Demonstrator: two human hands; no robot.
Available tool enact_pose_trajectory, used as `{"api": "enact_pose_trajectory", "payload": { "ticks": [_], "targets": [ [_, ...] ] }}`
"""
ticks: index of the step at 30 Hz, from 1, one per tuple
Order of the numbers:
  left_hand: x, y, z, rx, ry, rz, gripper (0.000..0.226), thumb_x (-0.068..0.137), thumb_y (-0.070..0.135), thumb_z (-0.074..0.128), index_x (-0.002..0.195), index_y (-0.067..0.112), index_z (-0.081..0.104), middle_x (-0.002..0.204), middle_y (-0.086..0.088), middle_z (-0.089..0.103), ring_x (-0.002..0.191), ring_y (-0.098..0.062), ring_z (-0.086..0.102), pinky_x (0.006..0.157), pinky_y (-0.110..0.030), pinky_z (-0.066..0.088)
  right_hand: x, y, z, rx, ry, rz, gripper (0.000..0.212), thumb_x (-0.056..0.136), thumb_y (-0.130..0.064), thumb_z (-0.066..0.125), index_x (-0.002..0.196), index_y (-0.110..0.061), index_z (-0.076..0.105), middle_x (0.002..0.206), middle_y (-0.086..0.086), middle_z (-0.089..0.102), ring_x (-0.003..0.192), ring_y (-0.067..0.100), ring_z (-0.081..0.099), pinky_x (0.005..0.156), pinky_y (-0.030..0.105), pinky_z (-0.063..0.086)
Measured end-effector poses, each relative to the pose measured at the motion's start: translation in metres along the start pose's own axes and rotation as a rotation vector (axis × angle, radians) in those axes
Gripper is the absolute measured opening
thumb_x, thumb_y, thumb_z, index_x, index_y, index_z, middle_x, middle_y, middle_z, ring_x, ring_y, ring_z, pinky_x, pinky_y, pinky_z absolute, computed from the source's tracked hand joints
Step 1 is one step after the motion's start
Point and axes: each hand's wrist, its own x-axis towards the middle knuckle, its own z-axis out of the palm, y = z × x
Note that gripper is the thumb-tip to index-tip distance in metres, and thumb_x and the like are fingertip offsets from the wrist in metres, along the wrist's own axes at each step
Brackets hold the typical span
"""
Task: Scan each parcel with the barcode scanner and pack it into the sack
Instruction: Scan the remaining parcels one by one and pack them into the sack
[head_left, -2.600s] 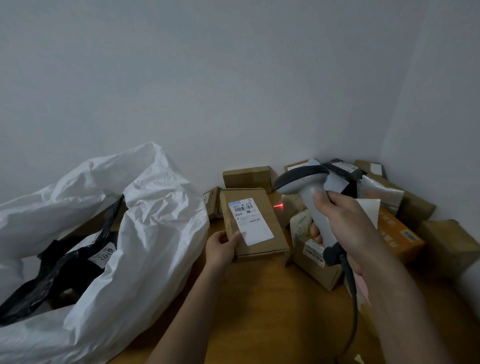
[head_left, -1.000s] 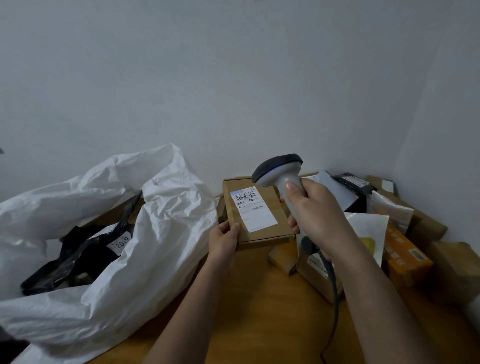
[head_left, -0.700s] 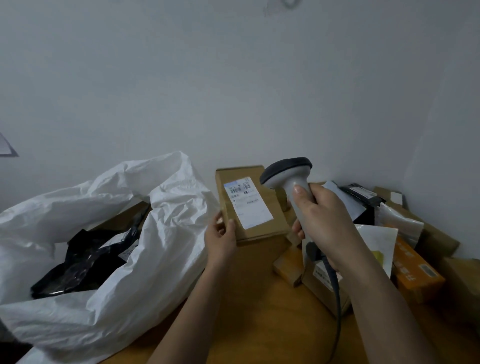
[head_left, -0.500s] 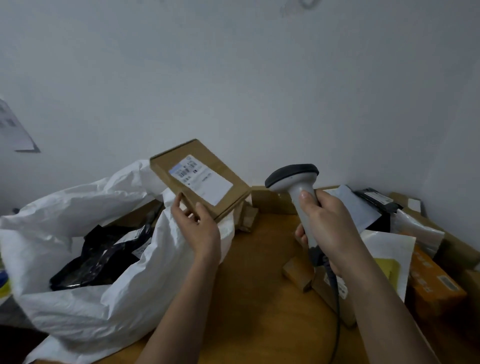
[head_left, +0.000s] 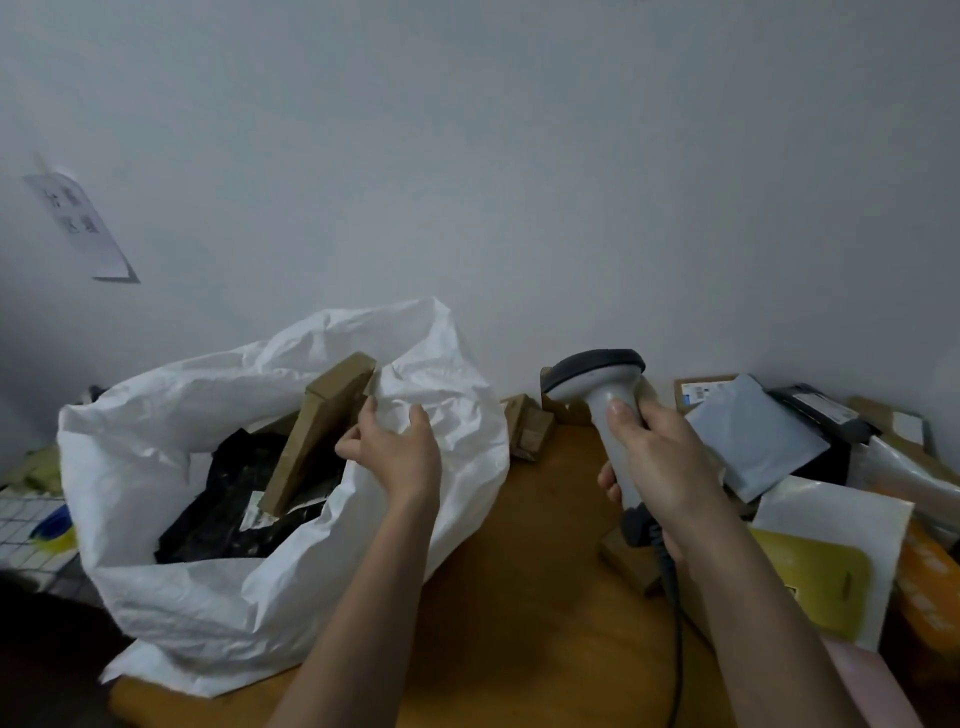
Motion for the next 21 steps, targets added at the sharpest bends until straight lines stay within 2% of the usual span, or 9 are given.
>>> {"api": "enact_pose_trajectory", "payload": {
  "ticks": [2,4,8,10,12,14,16,19,21],
  "targets": [
    [-0.002,0.000,0.006,0.012,-0.025,0.072,0.043,0.095,0.010,0.056,0.137,0.012,0.048,0.130,-0.001,0.024,0.100,-0.018,0.053,0.087,-0.019,0.051,0.006,0.004,-0.002,0.009,0.011,0.012,0.027,0.103,-0.039,0.042,0.092,-0.022,0.059,0.056,0.005,0.061,0.049,0.014,0.056,0.053,0.033,0.047],
    [-0.009,0.000,0.017,0.040,-0.056,0.199,0.034,0.093,0.002,0.053,0.126,0.011,0.054,0.124,-0.001,0.031,0.083,-0.007,0.053,0.070,-0.006,0.046,0.013,0.008,-0.006,0.009,0.042,0.025,0.027,0.103,-0.039,0.042,0.092,-0.022,0.059,0.055,0.005,0.061,0.048,0.014,0.057,0.053,0.033,0.047],
    [-0.033,-0.008,0.052,0.104,-0.236,0.480,0.029,0.089,-0.004,0.054,0.110,0.016,0.059,0.110,0.000,0.044,0.079,0.000,0.052,0.071,-0.010,0.046,0.028,0.021,-0.022,-0.021,0.130,0.037,0.032,0.103,-0.040,0.040,0.090,-0.018,0.059,0.053,0.000,0.062,0.050,0.012,0.059,0.052,0.031,0.048],
    [-0.044,-0.017,0.075,0.139,-0.348,0.550,0.027,0.088,-0.006,0.058,0.107,0.012,0.061,0.106,0.002,0.046,0.083,-0.006,0.054,0.072,-0.016,0.050,0.035,0.028,-0.032,-0.032,0.160,0.055,0.032,0.103,-0.040,0.040,0.088,-0.018,0.058,0.048,-0.004,0.059,0.049,0.010,0.058,0.049,0.027,0.047],
    [-0.052,-0.030,0.099,0.172,-0.443,0.593,0.026,0.086,-0.007,0.060,0.105,0.010,0.062,0.105,0.004,0.045,0.086,-0.002,0.053,0.072,-0.013,0.049,0.044,0.035,-0.043,-0.009,0.181,0.076,0.032,0.103,-0.039,0.041,0.087,-0.016,0.059,0.051,-0.001,0.059,0.053,0.016,0.059,0.052,0.032,0.048],
    [-0.055,-0.047,0.123,0.211,-0.516,0.574,0.026,0.085,-0.007,0.060,0.105,0.010,0.062,0.105,0.006,0.044,0.085,0.006,0.050,0.072,-0.006,0.043,0.054,0.044,-0.053,-0.018,0.203,0.090,0.036,0.102,-0.039,0.041,0.086,-0.013,0.059,0.055,0.002,0.060,0.051,0.014,0.058,0.051,0.031,0.045],
    [-0.050,-0.069,0.148,0.278,-0.574,0.483,0.028,0.088,-0.004,0.060,0.112,0.010,0.060,0.109,0.007,0.044,0.082,0.004,0.051,0.071,-0.003,0.042,0.067,0.055,-0.061,-0.038,0.220,0.104,0.038,0.102,-0.041,0.040,0.086,-0.013,0.059,0.058,0.006,0.061,0.050,0.014,0.057,0.051,0.030,0.045],
    [-0.032,-0.105,0.184,0.408,-0.637,0.363,0.038,0.091,0.001,0.058,0.127,0.012,0.054,0.122,0.002,0.045,0.081,-0.002,0.052,0.070,-0.008,0.043,0.094,0.074,-0.068,0.004,0.228,0.137,0.035,0.102,-0.042,0.041,0.089,-0.015,0.060,0.056,0.000,0.060,0.055,0.017,0.059,0.053,0.031,0.046],
    [-0.013,-0.130,0.208,0.482,-0.667,0.282,0.045,0.092,0.003,0.057,0.135,0.012,0.047,0.131,-0.002,0.045,0.089,-0.006,0.054,0.079,-0.015,0.045,0.117,0.088,-0.069,0.022,0.228,0.156,0.034,0.102,-0.041,0.042,0.087,-0.016,0.059,0.053,-0.003,0.058,0.054,0.014,0.059,0.050,0.026,0.046]
  ]
}}
